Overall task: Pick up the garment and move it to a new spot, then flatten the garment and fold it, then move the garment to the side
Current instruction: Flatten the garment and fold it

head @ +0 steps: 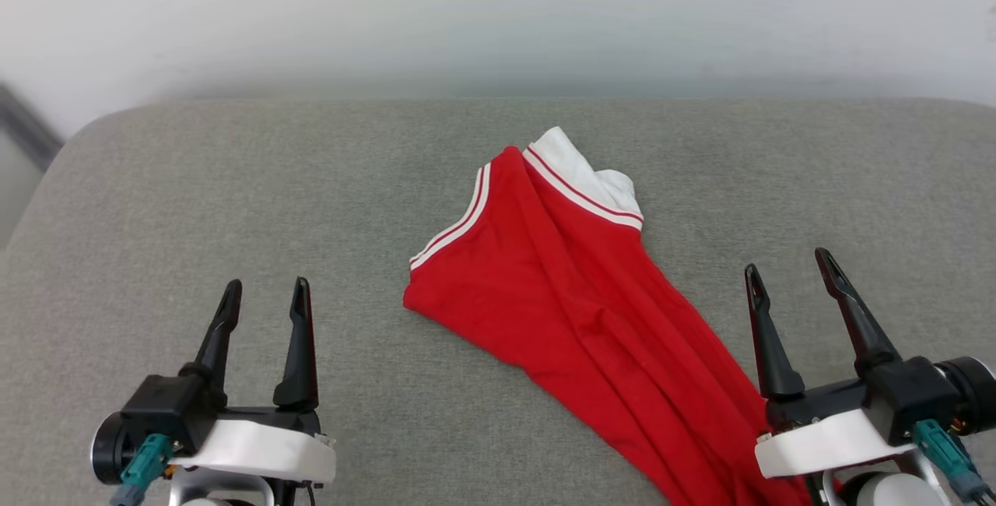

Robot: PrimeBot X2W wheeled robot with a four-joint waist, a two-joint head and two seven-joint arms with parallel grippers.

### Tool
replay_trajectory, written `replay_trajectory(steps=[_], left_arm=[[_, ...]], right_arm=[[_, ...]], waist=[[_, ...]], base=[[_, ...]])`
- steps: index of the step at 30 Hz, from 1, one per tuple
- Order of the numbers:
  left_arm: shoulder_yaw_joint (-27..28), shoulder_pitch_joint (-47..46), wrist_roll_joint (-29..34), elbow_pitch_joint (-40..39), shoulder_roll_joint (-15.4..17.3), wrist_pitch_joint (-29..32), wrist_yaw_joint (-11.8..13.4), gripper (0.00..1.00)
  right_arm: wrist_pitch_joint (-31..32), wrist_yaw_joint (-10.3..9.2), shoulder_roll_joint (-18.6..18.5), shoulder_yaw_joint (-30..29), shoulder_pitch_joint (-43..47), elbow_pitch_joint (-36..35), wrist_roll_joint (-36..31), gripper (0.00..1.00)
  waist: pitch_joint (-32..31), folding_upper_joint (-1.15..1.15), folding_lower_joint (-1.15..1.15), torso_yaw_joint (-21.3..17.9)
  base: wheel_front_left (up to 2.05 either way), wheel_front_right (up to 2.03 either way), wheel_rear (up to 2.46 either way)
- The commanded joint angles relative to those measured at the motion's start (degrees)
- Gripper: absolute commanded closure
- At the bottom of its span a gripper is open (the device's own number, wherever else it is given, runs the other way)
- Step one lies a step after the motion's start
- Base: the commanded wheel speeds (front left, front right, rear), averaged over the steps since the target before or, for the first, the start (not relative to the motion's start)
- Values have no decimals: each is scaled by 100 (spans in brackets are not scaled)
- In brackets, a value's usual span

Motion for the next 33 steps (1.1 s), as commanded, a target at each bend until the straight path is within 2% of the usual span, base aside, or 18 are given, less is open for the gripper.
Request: replay_trajectory(steps=[1, 3, 6, 9, 14, 15, 16, 19, 25, 33], left_arm=[[56, 71, 160, 21, -74, -12, -126, 0], [100, 34, 317, 64, -198, -12, -290, 0], [222, -93, 448, 104, -378, -12, -469, 0], [369, -206, 283, 150, -682, -12, -695, 0], [422, -458, 429, 270, -924, -12, -1025, 0], [440, -501, 454, 285, -976, -12, -1071, 0], [440, -501, 454, 285, -976, -12, -1071, 0], [441, -618, 544, 307, -1135, -13, -1221, 0], [415, -834, 644, 334, -1378, -13, -1408, 0], [359, -965, 643, 363, -1494, -13, -1516, 0]], right_arm=[[-11, -3, -2, -5, -61, 99, -62, 0], [159, -3, -1, 66, -250, 263, 0, 0], [957, -6, -194, 195, -656, 451, 144, 0], [2282, -5, -766, 567, -1218, 646, 143, 0], [4356, -6, -1742, 1352, -2283, 899, 1043, 0], [4670, -4, -1893, 1459, -2520, 931, 1242, 0], [4670, -4, -1893, 1459, -2520, 931, 1242, 0], [5544, -4, -2292, 1761, -3171, 1048, 1828, 0], [6398, -3, -2768, 2164, -4256, 1571, 2450, 0], [6504, -3, -3110, 2651, -4831, 2503, 2629, 0]], waist=[[51, 0, 1, 118], [108, 0, 1, 225], [276, 0, 1, 407], [534, 0, 1, 612], [981, 0, 1, 1065], [1060, 0, 1, 1154], [1060, 0, 1, 1154], [1335, 0, 1, 1442], [1767, 0, 1, 2003], [2085, 0, 1, 2424]], base=[[0, 0, 0], [0, 0, 0], [0, 0, 0], [0, 0, 0], [0, 0, 0], [0, 0, 0], [0, 0, 0], [0, 0, 0], [0, 0, 0], [0, 0, 0]])
